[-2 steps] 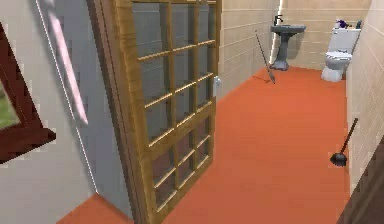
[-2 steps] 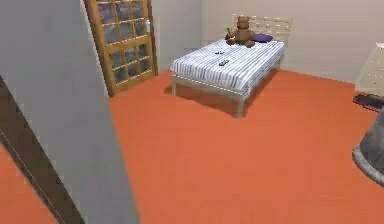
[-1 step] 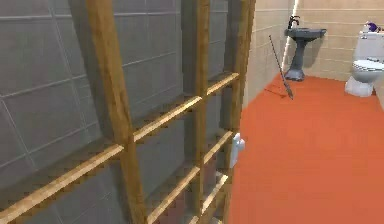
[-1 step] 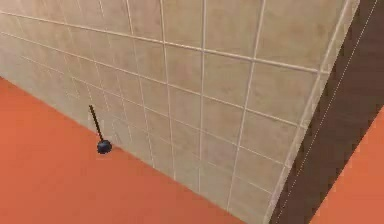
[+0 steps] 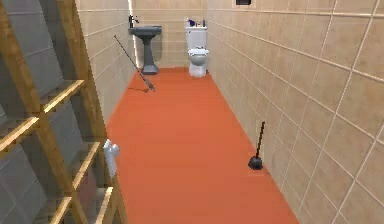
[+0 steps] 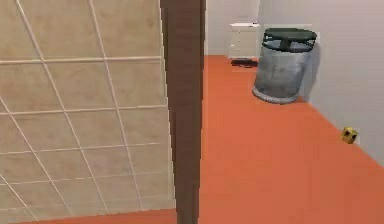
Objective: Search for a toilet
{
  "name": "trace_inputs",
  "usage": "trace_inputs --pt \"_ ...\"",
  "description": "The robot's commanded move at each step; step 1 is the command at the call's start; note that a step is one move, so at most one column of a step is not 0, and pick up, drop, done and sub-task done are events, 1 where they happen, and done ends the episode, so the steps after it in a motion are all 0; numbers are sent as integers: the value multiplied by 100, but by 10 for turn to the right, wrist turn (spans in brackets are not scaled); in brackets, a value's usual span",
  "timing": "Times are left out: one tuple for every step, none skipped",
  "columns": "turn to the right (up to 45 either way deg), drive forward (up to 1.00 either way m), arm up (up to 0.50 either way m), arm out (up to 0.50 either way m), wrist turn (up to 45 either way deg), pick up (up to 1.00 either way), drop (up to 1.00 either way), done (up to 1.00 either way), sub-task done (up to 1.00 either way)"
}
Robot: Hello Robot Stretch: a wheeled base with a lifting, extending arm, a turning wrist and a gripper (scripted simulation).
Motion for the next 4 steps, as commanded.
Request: trace_inputs --pt "0 100 0 0 0 0 0 0 0" --pt "0 100 0 0 0 0 0 0 0" --pt "0 100 0 0 0 0 0 0 0" --pt "0 85 0 0 0 0 0 0 0"
